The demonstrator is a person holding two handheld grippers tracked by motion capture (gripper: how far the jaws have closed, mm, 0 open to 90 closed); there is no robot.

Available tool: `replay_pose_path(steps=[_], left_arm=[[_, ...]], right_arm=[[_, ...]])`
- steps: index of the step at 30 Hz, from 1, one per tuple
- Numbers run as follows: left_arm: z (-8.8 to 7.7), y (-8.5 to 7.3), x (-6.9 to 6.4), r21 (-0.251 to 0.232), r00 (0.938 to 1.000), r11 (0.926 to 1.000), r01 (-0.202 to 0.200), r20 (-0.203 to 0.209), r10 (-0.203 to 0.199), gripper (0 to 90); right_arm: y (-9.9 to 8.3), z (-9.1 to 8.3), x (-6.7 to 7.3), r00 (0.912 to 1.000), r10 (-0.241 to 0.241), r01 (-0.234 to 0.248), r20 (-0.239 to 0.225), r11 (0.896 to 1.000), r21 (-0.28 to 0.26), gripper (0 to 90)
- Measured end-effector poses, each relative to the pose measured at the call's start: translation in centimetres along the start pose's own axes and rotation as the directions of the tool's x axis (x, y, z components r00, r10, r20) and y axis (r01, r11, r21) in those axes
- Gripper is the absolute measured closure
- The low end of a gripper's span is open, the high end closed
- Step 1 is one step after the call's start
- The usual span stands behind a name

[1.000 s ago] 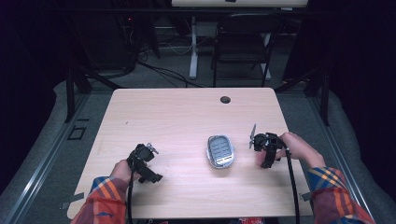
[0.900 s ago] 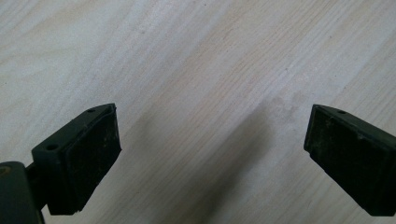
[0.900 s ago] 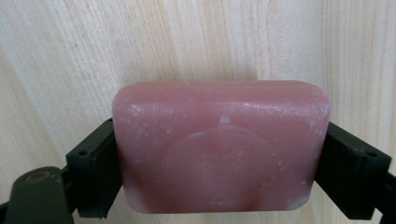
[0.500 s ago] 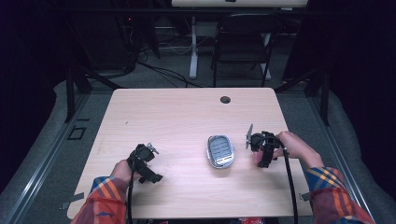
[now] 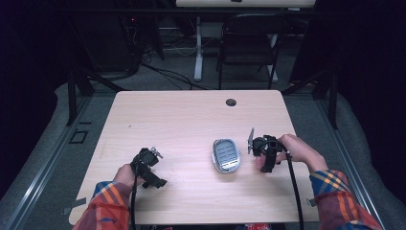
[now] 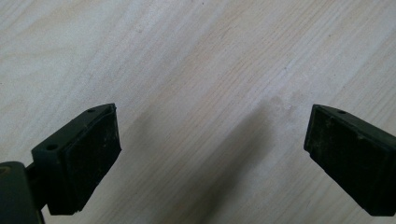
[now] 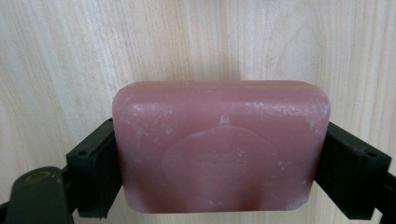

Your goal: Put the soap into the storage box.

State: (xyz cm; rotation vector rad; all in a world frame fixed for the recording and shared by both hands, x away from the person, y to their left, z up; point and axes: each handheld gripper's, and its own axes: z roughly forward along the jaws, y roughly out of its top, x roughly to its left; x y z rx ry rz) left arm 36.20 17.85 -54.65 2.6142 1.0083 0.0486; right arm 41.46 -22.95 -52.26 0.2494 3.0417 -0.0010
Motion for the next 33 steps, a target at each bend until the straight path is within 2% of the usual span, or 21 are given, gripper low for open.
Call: replay_pose_path(steps=[19, 33], left_arm=[[0.0, 0.0, 0.0, -0.004, 1.0000, 1.0000, 0.001, 0.000, -0.001, 3.5], [0.0, -0.1, 0.0, -0.001, 1.0000, 1.0000, 0.002, 0.001, -0.002, 3.5]], right_arm=[[1.4, -0.6, 0.2, 0.9992, -0.041, 0.041, 0.001, 0.999, -0.003, 13.0], [2.3, -1.8, -0.2, 0.9977, -0.067, 0.067, -0.004, 0.998, -0.011, 13.0]])
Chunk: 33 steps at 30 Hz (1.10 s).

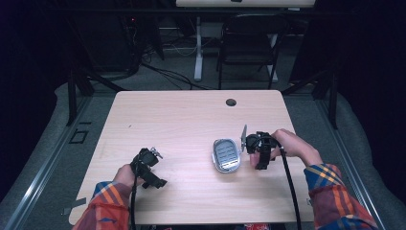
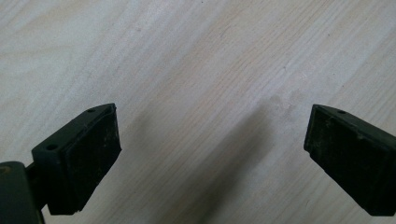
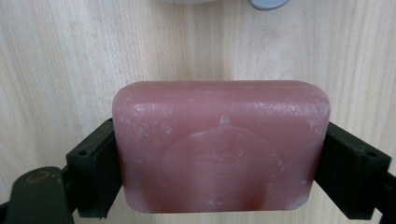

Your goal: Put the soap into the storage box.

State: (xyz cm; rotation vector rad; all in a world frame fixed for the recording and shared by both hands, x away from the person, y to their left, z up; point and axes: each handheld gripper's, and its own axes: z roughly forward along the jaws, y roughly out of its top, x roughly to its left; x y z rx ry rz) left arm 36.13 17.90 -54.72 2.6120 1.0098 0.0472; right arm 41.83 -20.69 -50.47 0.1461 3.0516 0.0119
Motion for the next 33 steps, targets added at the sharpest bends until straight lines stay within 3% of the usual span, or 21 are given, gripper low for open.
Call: replay_pose_path(steps=[33], left_arm=[[0.1, -0.1, -0.1, 0.014, 0.9999, 0.9999, -0.008, -0.009, 0.008, 3.5]], right_arm=[[2.8, -5.1, -1.0, 0.9959, -0.082, 0.083, 0.039, 0.996, -0.031, 13.1]])
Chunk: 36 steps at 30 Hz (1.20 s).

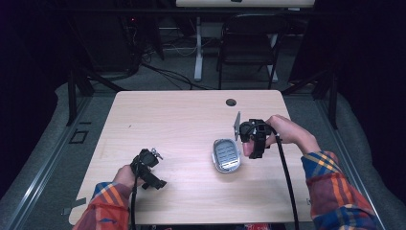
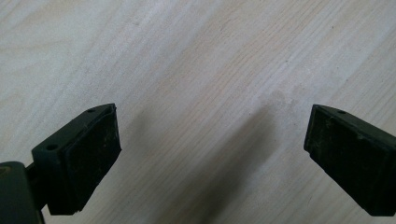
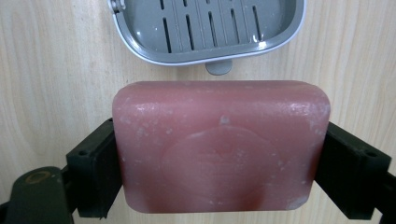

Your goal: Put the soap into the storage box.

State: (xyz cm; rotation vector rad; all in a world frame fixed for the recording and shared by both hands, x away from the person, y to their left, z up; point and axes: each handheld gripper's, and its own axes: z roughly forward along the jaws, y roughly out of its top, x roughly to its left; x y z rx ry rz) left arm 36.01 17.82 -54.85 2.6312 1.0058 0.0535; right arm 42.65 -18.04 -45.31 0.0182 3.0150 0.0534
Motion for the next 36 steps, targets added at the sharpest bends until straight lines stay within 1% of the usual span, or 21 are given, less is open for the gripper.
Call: replay_pose_path(steps=[2, 4, 6, 10, 13, 14, 15, 18, 19, 21, 22, 23, 25, 27, 29, 31, 33, 34, 35, 36], left_arm=[[0.0, 0.0, 0.0, 0.001, 1.0000, 1.0000, -0.002, 0.001, 0.002, 3.5], [0.0, 0.0, 0.0, 0.001, 1.0000, 1.0000, -0.003, 0.002, 0.003, 3.5], [0.0, 0.0, 0.0, 0.001, 1.0000, 1.0000, -0.003, 0.002, 0.003, 3.5], [0.0, 0.0, 0.0, -0.001, 1.0000, 1.0000, -0.001, 0.002, 0.001, 3.5], [0.0, 0.0, 0.0, -0.001, 1.0000, 1.0000, -0.001, 0.003, 0.001, 3.5], [0.0, 0.0, 0.0, -0.002, 1.0000, 1.0000, -0.003, 0.003, 0.003, 3.5], [0.0, 0.0, 0.0, -0.002, 1.0000, 1.0000, -0.003, 0.003, 0.003, 3.5], [0.0, 0.0, 0.0, -0.001, 1.0000, 1.0000, -0.002, 0.004, 0.002, 3.5], [0.0, 0.0, 0.0, -0.001, 1.0000, 1.0000, -0.002, 0.004, 0.002, 3.5], [0.0, 0.0, 0.0, -0.001, 1.0000, 1.0000, -0.003, 0.005, 0.003, 3.5], [0.0, 0.0, 0.0, -0.001, 1.0000, 1.0000, -0.004, 0.005, 0.004, 3.5], [0.0, -0.1, 0.0, -0.002, 1.0000, 1.0000, -0.003, 0.006, 0.003, 3.5], [0.0, -0.1, 0.0, -0.004, 1.0000, 1.0000, -0.002, 0.007, 0.002, 3.5], [0.0, -0.1, 0.0, -0.005, 1.0000, 1.0000, -0.001, 0.007, 0.002, 3.5], [0.0, -0.1, 0.0, -0.004, 1.0000, 1.0000, -0.002, 0.007, 0.002, 3.5], [0.0, -0.1, 0.0, 0.001, 1.0000, 1.0000, -0.005, 0.006, 0.005, 3.6], [0.0, -0.1, 0.0, 0.000, 1.0000, 1.0000, -0.006, 0.005, 0.006, 3.6], [0.0, -0.1, 0.0, 0.000, 1.0000, 1.0000, -0.006, 0.005, 0.006, 3.7], [0.0, -0.1, 0.0, -0.002, 1.0000, 1.0000, -0.005, 0.005, 0.005, 3.7], [0.0, -0.1, 0.1, -0.002, 1.0000, 1.0000, -0.004, 0.005, 0.004, 3.6]], right_arm=[[0.3, 0.0, 0.0, 1.0000, 0.000, 0.000, -0.005, 1.000, -0.010, 13.1], [0.6, -0.2, -0.1, 0.9999, -0.009, 0.009, -0.005, 1.000, -0.002, 13.1], [0.7, -0.2, -0.2, 1.0000, -0.005, 0.005, -0.007, 1.000, -0.010, 13.1], [1.5, -0.4, -0.5, 0.9997, -0.022, 0.022, -0.005, 1.000, -0.007, 13.1], [1.8, -0.3, -0.5, 0.9998, -0.018, 0.017, -0.010, 1.000, -0.016, 13.1], [2.1, -0.1, -0.6, 0.9995, -0.031, 0.031, -0.008, 0.999, -0.010, 13.1], [2.1, -0.1, -0.6, 0.9995, -0.031, 0.031, -0.008, 0.999, -0.010, 13.1], [2.7, 0.2, -0.7, 0.9993, -0.034, 0.034, -0.012, 0.999, 0.002, 13.1], [3.0, 0.4, -0.7, 0.9988, -0.044, 0.044, -0.020, 0.999, -0.006, 13.1], [3.2, 0.5, -0.7, 0.9986, -0.049, 0.049, -0.018, 0.999, -0.012, 13.1], [3.3, 0.5, -0.8, 0.9983, -0.052, 0.052, -0.025, 0.999, -0.011, 13.1], [3.7, 0.8, -0.8, 0.9982, -0.054, 0.054, -0.027, 0.998, -0.011, 13.1], [3.9, 1.0, -0.8, 0.9984, -0.049, 0.048, -0.030, 0.999, -0.013, 13.1], [4.4, 1.4, -0.8, 0.9977, -0.058, 0.058, -0.036, 0.998, -0.015, 13.0], [4.6, 1.5, -0.8, 0.9975, -0.057, 0.057, -0.040, 0.998, -0.017, 13.1], [5.3, 2.0, -0.8, 0.9969, -0.067, 0.068, -0.040, 0.998, 0.000, 13.0], [5.5, 2.1, -0.8, 0.9967, -0.072, 0.072, -0.037, 0.997, 0.002, 13.0], [5.8, 2.5, -0.7, 0.9966, -0.070, 0.070, -0.044, 0.998, -0.005, 13.0], [5.8, 2.5, -0.7, 0.9966, -0.070, 0.070, -0.044, 0.998, -0.005, 13.0], [6.1, 2.9, -0.8, 0.9962, -0.072, 0.072, -0.050, 0.997, -0.003, 13.0]])
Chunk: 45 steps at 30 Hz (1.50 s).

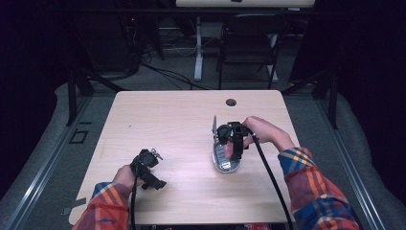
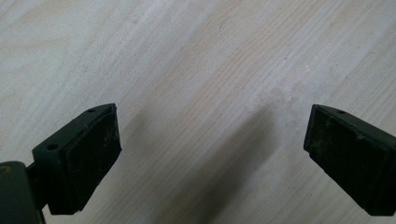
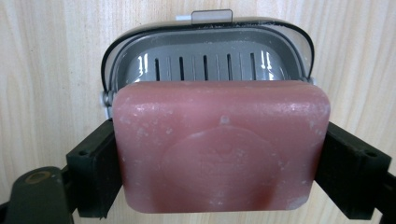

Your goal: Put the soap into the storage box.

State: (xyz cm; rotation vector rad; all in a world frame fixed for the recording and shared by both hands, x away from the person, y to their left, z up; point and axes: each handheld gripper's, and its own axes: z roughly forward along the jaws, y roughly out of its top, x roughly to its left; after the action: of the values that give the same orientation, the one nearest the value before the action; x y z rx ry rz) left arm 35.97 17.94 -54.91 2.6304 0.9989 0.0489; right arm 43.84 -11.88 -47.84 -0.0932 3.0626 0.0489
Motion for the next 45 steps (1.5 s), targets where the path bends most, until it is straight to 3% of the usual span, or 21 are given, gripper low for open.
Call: replay_pose_path(steps=[24, 45], left_arm=[[0.0, 0.0, 0.0, 0.002, 1.0000, 1.0000, -0.004, 0.002, 0.004, 3.7], [0.1, 0.0, -0.1, 0.010, 1.0000, 0.9999, -0.007, 0.003, 0.007, 3.7]], right_arm=[[1.4, 2.9, -0.9, 0.9981, 0.031, -0.028, -0.054, 0.999, 0.045, 13.0], [2.2, 4.0, -0.8, 0.9984, 0.042, -0.039, -0.038, 0.996, 0.076, 12.9]])
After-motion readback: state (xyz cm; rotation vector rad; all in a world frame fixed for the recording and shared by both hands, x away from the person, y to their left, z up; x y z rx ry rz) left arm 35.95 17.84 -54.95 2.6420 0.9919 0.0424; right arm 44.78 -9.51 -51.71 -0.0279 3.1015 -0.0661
